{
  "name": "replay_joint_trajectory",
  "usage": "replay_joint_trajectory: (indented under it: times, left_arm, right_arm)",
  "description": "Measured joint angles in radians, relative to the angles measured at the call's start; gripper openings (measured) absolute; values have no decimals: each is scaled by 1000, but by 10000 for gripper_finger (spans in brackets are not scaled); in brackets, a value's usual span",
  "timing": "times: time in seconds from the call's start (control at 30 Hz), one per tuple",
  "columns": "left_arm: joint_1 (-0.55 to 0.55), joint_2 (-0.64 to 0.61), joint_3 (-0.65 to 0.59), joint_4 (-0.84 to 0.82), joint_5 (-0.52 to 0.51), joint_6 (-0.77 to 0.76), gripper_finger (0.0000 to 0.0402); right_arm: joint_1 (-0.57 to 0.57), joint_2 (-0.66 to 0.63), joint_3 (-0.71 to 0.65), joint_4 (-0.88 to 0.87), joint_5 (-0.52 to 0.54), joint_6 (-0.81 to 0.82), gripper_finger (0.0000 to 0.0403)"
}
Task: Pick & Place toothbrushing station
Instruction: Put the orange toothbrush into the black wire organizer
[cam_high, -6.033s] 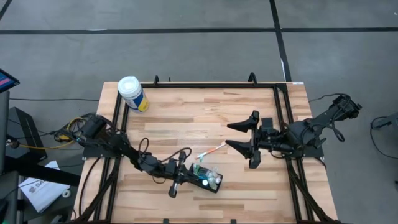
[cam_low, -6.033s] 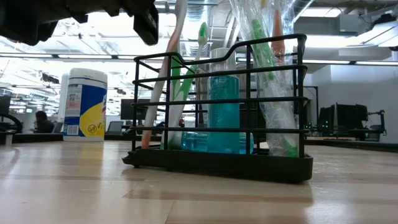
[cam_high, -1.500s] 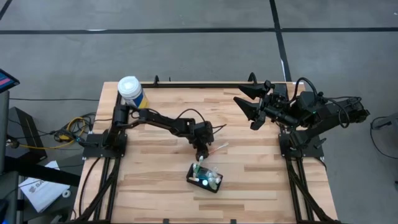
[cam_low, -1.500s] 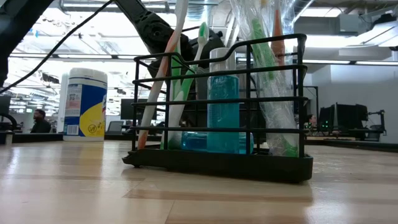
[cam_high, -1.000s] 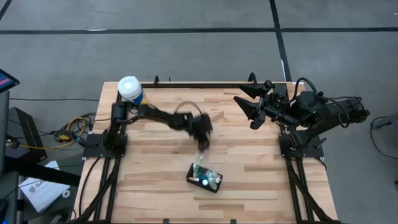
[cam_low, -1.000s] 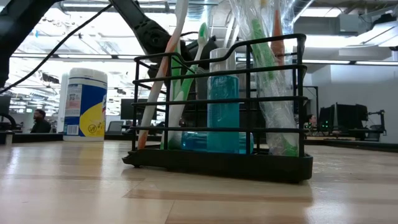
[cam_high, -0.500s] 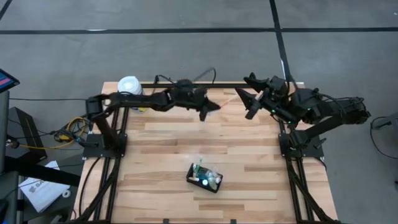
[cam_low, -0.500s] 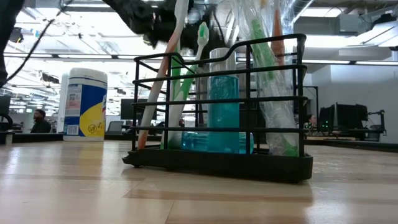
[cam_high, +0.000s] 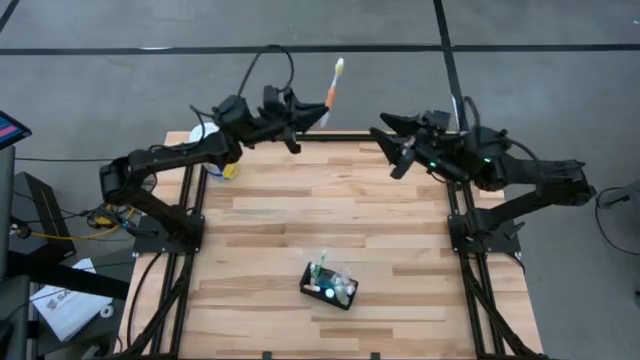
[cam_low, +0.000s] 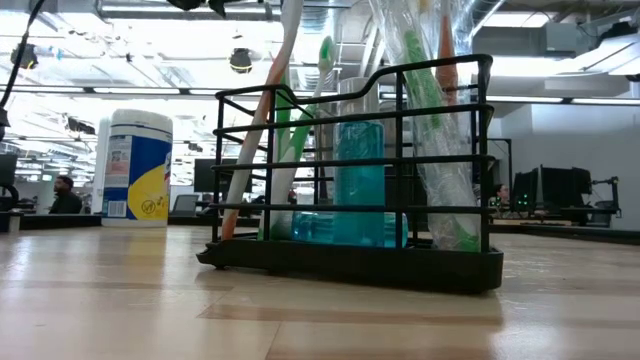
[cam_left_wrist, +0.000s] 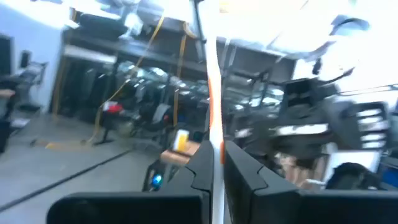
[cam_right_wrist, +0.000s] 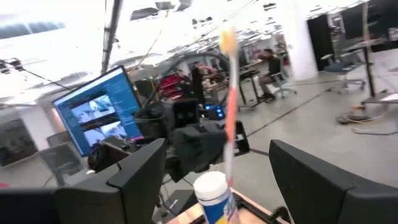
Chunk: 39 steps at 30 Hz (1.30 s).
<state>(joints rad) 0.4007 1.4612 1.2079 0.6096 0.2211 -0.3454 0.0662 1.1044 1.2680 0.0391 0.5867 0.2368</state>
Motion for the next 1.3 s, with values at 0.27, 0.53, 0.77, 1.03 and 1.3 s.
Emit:
replay_joint_trajectory:
  times: [0.27, 0.53, 0.77, 1.03, 1.3]
  left_arm:
    - [-70, -1, 0, 46, 15, 7, 6]
    - [-126, -1, 0, 93, 17, 2, 6]
    - [-132, 0, 0, 95, 15, -9, 6]
    - [-142, 27, 2, 92, 34, -35, 6]
    - [-167, 45, 3, 107, 45, -38, 6]
  right_arm:
    - [-107, 92, -1, 164, -238, 53, 276]
    - [-146, 112, -1, 182, -308, 79, 276]
    - [-148, 111, -1, 183, -367, 104, 276]
    - [-155, 111, -1, 183, -380, 104, 276]
    - [-154, 130, -1, 192, -385, 107, 276]
